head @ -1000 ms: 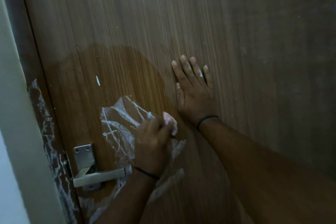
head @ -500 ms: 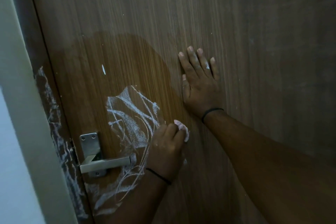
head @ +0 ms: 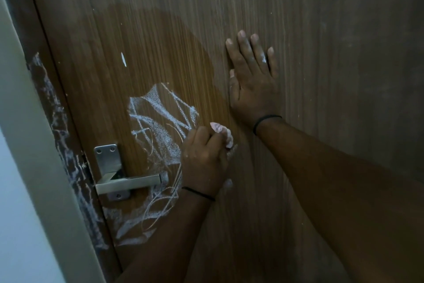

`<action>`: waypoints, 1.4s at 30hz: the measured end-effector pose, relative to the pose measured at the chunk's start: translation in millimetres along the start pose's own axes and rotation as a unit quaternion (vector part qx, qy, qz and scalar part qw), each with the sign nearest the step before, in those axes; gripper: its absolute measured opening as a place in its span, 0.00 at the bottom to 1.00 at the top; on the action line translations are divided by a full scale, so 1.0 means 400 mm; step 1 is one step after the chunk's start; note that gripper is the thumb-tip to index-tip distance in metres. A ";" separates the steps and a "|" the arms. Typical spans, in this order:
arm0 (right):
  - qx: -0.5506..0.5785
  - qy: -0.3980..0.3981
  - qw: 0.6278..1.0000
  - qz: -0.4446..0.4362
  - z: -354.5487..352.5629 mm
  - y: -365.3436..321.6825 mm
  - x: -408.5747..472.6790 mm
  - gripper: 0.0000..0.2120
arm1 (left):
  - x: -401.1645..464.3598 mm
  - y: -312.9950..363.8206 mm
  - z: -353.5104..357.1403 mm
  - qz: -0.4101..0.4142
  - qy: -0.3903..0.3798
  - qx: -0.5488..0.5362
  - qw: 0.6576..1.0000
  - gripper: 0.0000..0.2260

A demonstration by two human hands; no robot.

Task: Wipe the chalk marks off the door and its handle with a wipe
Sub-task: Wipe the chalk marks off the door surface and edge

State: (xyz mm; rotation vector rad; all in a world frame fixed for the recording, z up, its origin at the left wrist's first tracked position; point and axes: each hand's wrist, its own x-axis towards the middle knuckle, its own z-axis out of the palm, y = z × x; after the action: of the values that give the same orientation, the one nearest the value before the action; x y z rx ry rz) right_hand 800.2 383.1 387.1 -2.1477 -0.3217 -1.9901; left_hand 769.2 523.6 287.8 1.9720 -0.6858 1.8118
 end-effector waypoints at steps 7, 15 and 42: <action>-0.018 -0.026 0.999 0.018 -0.008 -0.001 -0.042 0.26 | -0.023 0.018 -0.004 0.101 -0.084 0.014 0.991 0.05; -0.024 -0.015 0.999 0.018 0.005 0.005 -0.062 0.26 | -0.017 -0.002 -0.014 0.085 -0.040 0.033 0.995 0.06; -0.031 -0.047 0.996 0.069 0.011 -0.006 -0.148 0.28 | 0.069 -0.041 -0.094 -0.019 -0.013 0.076 0.997 0.06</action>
State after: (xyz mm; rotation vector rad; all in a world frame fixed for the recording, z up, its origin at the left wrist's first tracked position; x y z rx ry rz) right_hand 799.6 385.1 327.6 -2.2399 -0.1236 -1.8525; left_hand 749.7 555.7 319.7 2.0943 -0.5300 1.8674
